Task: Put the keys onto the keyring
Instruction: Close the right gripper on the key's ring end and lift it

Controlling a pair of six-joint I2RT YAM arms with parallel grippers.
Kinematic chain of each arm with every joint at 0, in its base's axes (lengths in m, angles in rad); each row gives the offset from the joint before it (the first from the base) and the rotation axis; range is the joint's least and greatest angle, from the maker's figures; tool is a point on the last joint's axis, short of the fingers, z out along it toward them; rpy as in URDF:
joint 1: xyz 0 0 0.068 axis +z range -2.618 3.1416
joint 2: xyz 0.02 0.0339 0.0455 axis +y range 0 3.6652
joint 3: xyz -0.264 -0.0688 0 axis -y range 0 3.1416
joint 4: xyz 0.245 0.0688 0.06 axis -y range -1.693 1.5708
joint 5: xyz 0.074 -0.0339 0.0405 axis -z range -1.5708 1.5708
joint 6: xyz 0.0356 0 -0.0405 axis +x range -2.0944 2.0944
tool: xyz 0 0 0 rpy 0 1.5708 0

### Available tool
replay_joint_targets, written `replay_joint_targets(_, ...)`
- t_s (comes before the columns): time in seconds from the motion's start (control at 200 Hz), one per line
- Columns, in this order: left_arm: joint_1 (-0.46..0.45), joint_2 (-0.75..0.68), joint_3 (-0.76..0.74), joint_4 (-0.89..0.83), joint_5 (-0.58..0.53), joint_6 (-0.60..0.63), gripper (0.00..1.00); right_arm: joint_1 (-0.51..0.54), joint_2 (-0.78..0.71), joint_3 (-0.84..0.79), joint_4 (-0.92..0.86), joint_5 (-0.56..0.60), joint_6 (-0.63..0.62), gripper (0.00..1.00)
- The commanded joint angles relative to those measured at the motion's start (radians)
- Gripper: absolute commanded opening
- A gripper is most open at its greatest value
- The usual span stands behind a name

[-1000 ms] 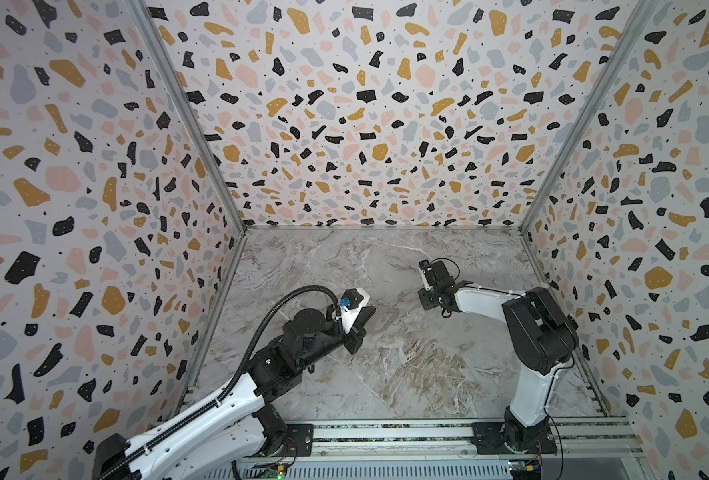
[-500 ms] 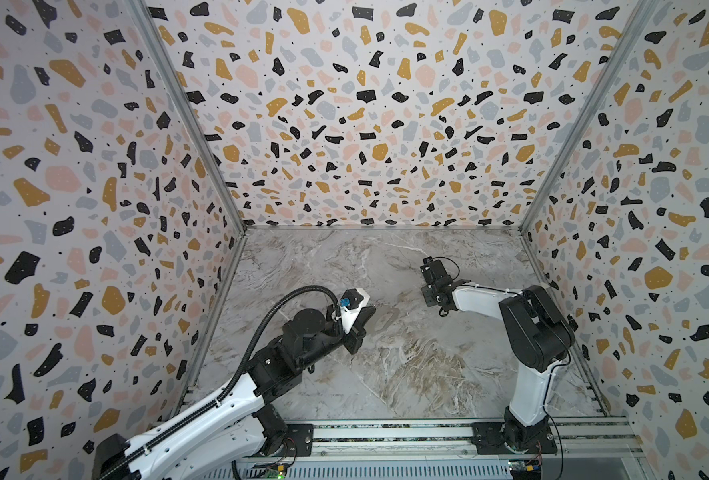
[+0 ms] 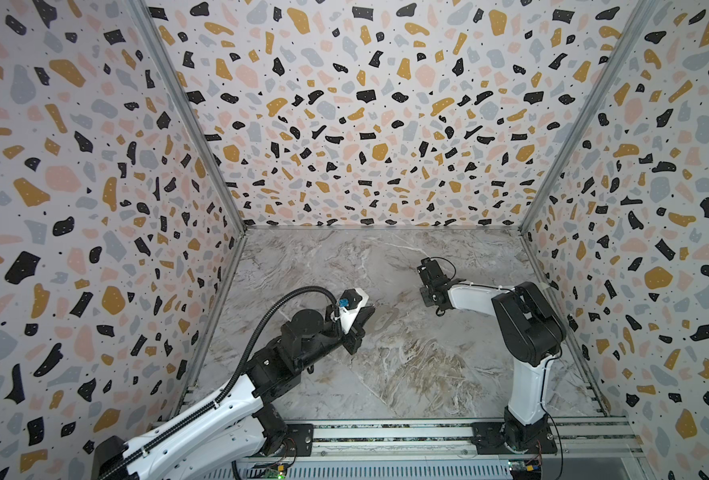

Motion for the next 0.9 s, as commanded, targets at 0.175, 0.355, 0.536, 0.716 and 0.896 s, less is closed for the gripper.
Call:
replay_joint_targets(0.175,-0.004,-0.017,0.025,0.03,-0.006,0.011,0.0,0.005,0.006,0.029,-0.028,0.023,0.005,0.2)
replay_joint_targets(0.355,-0.004,-0.017,0.026,0.027,-0.007,0.011,0.0,0.004,0.003,0.032,-0.027,0.021,-0.001,0.17)
replay_joint_targets(0.536,-0.003,-0.017,0.029,0.026,-0.007,0.013,0.0,0.004,-0.001,0.033,-0.024,0.021,-0.008,0.13)
replay_joint_targets(0.716,-0.004,-0.018,0.027,0.024,-0.007,0.011,0.0,0.004,-0.008,0.034,-0.024,0.023,-0.018,0.08)
replay_joint_targets(0.896,-0.003,-0.019,0.026,0.024,-0.007,0.011,0.0,0.003,-0.027,0.029,-0.024,0.026,-0.031,0.02)
